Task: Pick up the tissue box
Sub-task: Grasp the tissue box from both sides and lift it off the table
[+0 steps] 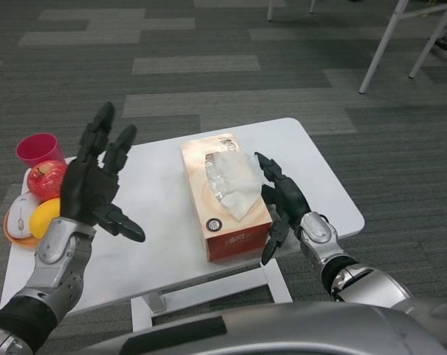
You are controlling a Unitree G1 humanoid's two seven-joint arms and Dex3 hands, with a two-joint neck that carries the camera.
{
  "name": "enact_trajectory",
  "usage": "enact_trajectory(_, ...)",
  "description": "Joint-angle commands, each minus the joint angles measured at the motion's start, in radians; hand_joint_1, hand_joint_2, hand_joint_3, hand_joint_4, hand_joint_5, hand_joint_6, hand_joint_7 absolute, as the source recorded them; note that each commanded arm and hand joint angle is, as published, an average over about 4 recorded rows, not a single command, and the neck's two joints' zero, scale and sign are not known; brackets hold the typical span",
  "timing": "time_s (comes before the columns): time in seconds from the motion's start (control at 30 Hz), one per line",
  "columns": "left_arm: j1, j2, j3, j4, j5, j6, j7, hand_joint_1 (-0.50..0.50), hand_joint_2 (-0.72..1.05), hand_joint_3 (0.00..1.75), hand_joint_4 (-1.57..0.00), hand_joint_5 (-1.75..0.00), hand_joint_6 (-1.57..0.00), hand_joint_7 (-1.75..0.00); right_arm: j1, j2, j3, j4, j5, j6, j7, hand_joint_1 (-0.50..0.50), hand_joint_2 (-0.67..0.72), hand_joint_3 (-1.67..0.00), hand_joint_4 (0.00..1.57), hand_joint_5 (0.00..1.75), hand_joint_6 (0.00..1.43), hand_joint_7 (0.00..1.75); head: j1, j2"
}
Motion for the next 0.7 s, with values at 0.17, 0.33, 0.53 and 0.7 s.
enact_trajectory(0.17,-0.026,0.002,-0.030,0.023,0.014,0.031,-0.003,0.50,-0.28,0.00,0.00,-0.41,0.00,-0.07,-0.027,0.005,0.084,0.000,0.000,0.004,-0.049,-0.12,0.72,0.00,0.31,0.00,0.00,0.07,0.147,-0.010)
enact_trajectory(0.33,-0.039,0.002,-0.048,0.044,0.016,0.044,-0.005,0.50,-0.28,0.00,0.00,-0.41,0.00,-0.07,-0.040,0.004,0.157,0.003,0.000,0.004,-0.094,-0.12,0.72,0.00,0.31,0.00,0.00,0.07,0.193,-0.026)
enact_trajectory(0.53,-0.053,0.001,-0.069,0.074,0.016,0.053,-0.005,0.50,-0.28,0.00,0.00,-0.41,0.00,-0.07,-0.057,-0.001,0.242,-0.005,0.000,0.004,-0.125,-0.12,0.72,0.00,0.30,0.00,0.00,0.07,0.209,-0.030)
enact_trajectory(0.7,-0.067,0.001,-0.085,0.092,0.016,0.056,-0.005,0.50,-0.28,0.00,0.00,-0.41,0.00,-0.07,-0.057,-0.001,0.285,-0.023,0.000,0.004,-0.144,-0.12,0.72,0.00,0.26,0.00,0.00,0.07,0.225,-0.019)
